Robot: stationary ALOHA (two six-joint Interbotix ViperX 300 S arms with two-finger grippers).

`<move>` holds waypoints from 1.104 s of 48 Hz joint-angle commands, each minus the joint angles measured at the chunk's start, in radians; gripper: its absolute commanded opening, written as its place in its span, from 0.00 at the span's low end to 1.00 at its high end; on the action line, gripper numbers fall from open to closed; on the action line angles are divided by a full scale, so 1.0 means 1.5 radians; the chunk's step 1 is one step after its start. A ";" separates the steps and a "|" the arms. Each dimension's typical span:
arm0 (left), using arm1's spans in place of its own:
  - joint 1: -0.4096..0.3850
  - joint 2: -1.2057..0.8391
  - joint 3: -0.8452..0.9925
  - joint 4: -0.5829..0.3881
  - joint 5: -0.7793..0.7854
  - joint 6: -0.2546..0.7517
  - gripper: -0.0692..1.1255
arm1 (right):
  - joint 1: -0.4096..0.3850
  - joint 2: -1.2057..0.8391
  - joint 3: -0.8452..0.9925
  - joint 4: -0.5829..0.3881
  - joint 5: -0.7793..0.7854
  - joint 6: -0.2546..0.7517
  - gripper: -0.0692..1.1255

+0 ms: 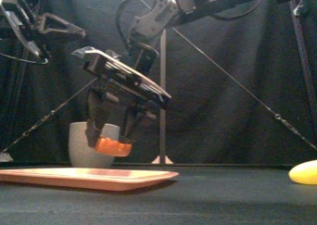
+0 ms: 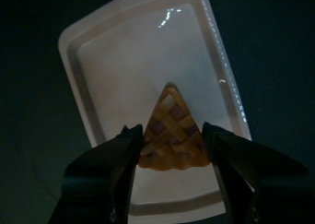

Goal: Pick the pie then place it on the pink plate
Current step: Drop pie on the pink plate and return to neutral

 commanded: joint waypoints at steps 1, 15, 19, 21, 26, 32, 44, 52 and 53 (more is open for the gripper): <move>0.002 0.003 -0.008 0.002 -0.006 0.001 0.08 | 0.008 -0.017 -0.020 -0.002 -0.001 0.001 0.82; 0.002 0.003 -0.007 0.000 -0.006 0.000 0.08 | 0.009 -0.026 0.005 -0.013 0.009 0.004 0.95; 0.002 0.003 -0.007 0.000 -0.006 0.000 0.08 | 0.013 -0.047 0.018 -0.046 0.013 0.009 0.95; 0.002 0.003 -0.006 0.000 -0.007 0.000 0.08 | 0.016 -0.059 0.028 -0.062 0.012 0.013 0.95; 0.003 0.003 -0.004 0.000 -0.007 0.000 0.08 | 0.018 -0.098 0.066 -0.101 0.007 0.037 0.95; 0.003 0.003 -0.001 -0.001 -0.007 0.000 0.08 | 0.024 -0.154 0.138 -0.152 -0.025 0.091 0.95; 0.014 0.003 0.001 -0.001 -0.007 0.001 0.08 | 0.035 -0.287 0.325 -0.233 -0.234 0.135 0.95; 0.027 0.003 0.002 -0.002 -0.005 0.000 0.08 | 0.014 -0.391 0.439 -0.244 -0.338 0.134 0.95; 0.028 0.003 0.002 -0.002 -0.004 0.000 0.08 | 0.010 -0.402 0.453 -0.247 -0.344 0.132 0.95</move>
